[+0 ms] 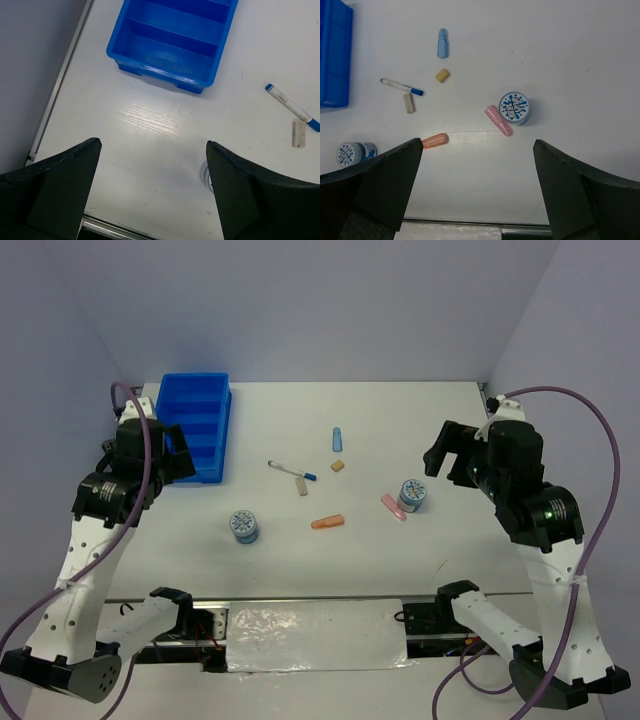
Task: Sort the stationery into containers
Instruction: Pick up the stationery from the center of the board.
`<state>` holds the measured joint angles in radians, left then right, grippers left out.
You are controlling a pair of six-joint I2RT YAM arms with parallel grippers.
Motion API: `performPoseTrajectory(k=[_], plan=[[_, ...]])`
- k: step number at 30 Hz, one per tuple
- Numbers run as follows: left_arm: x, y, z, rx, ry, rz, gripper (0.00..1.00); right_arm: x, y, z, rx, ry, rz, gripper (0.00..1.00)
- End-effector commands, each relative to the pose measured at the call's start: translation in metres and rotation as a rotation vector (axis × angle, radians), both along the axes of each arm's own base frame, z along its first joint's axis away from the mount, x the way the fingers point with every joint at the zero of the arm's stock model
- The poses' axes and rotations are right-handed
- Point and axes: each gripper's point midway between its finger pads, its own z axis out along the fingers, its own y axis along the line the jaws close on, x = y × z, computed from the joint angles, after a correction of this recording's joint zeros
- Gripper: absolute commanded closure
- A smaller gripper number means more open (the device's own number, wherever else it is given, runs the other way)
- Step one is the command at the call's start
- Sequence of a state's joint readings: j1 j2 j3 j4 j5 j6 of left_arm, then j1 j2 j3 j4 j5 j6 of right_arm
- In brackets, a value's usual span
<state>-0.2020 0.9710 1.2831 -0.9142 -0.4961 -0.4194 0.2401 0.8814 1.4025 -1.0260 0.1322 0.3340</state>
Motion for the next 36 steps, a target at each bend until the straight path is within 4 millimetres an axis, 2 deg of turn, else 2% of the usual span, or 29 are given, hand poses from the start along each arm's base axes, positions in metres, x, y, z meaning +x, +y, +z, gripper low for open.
performPoseTrajectory(k=[1,4,7,12,13,15,16,18,19,23,25,31,36], plan=[[0.004,-0.003,0.018,-0.011,-0.048,-0.011,0.01,-0.001,-0.002,0.016,0.008,-0.056,-0.016,0.0],[0.009,-0.011,0.013,-0.044,-0.029,-0.033,0.01,-0.001,-0.001,0.018,0.005,-0.065,0.0,0.0],[0.016,-0.022,0.002,-0.083,0.005,-0.064,0.01,0.0,0.002,0.007,-0.005,-0.034,0.022,0.0],[0.027,-0.061,-0.054,-0.14,0.189,-0.134,0.01,0.004,0.024,-0.014,0.027,0.037,0.126,0.0],[0.024,-0.078,-0.066,-0.125,0.232,-0.171,0.01,0.007,0.026,-0.019,0.028,0.048,0.133,0.0],[0.027,-0.098,-0.091,-0.138,0.293,-0.195,0.01,0.009,0.025,-0.025,0.022,0.066,0.125,0.0],[0.021,-0.11,-0.108,-0.164,0.342,-0.227,0.01,0.012,0.025,-0.03,0.015,0.084,0.122,0.0],[0.021,-0.122,-0.123,-0.209,0.363,-0.235,0.01,0.012,0.027,-0.034,0.009,0.101,0.139,0.0],[0.016,-0.126,-0.135,-0.211,0.39,-0.241,0.01,0.012,0.03,-0.038,0.012,0.116,0.159,0.0],[0.008,-0.135,-0.159,-0.219,0.433,-0.26,0.01,0.011,0.035,-0.051,0.013,0.14,0.189,0.0],[0.005,-0.133,-0.176,-0.202,0.459,-0.252,0.01,0.011,0.037,-0.059,0.021,0.157,0.194,0.0],[0.002,-0.143,-0.197,-0.233,0.483,-0.266,0.01,0.014,0.038,-0.062,0.014,0.163,0.202,0.0],[-0.003,-0.137,-0.215,-0.198,0.518,-0.243,0.01,0.015,0.038,-0.062,0.015,0.163,0.197,0.0]])
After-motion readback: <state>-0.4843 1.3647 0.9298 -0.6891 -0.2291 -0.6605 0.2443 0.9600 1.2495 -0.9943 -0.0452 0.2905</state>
